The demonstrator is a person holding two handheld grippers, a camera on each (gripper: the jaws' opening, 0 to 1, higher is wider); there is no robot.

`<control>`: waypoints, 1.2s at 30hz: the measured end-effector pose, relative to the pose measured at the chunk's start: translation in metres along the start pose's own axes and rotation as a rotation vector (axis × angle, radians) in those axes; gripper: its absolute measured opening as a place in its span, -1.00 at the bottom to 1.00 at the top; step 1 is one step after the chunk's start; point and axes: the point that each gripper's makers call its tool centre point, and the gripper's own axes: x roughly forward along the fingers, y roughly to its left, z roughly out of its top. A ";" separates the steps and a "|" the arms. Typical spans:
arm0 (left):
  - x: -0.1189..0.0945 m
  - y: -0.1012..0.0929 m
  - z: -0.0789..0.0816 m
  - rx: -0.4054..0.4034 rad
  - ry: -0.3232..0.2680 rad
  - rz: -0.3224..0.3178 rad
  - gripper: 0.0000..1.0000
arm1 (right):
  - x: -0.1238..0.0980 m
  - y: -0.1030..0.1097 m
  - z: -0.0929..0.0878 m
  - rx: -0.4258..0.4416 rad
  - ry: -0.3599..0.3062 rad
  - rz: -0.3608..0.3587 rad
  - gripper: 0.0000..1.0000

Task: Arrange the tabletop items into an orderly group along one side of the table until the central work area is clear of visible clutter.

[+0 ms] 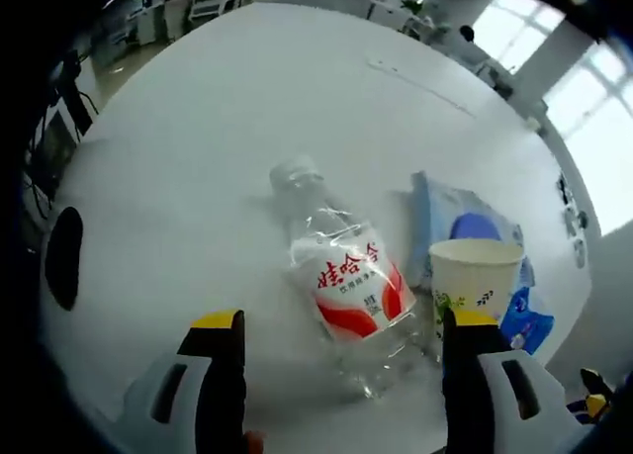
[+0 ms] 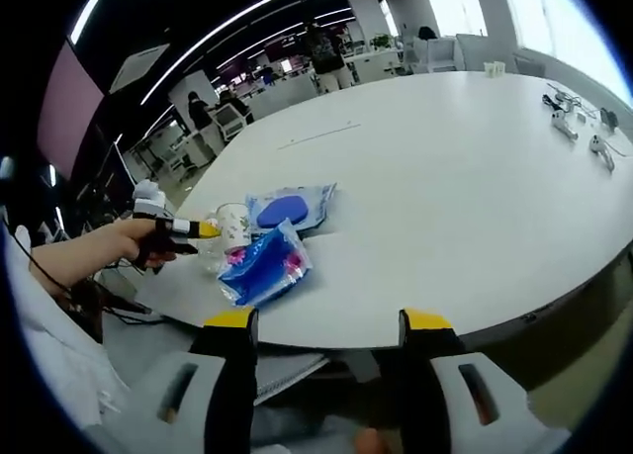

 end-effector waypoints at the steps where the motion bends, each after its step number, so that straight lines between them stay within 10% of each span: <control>1: 0.004 0.003 0.000 -0.005 0.008 0.010 0.55 | 0.000 0.000 0.000 0.003 0.000 -0.001 0.09; 9: 0.009 0.004 0.006 0.012 -0.013 0.050 0.53 | 0.005 0.002 0.000 0.005 0.006 0.003 0.08; 20: 0.011 -0.015 0.005 -0.076 -0.043 -0.050 -0.03 | 0.010 0.002 0.000 0.015 0.008 0.003 0.07; 36: 0.005 0.000 0.006 -0.105 -0.071 -0.103 -0.30 | 0.017 0.009 0.007 -0.006 0.003 0.020 0.07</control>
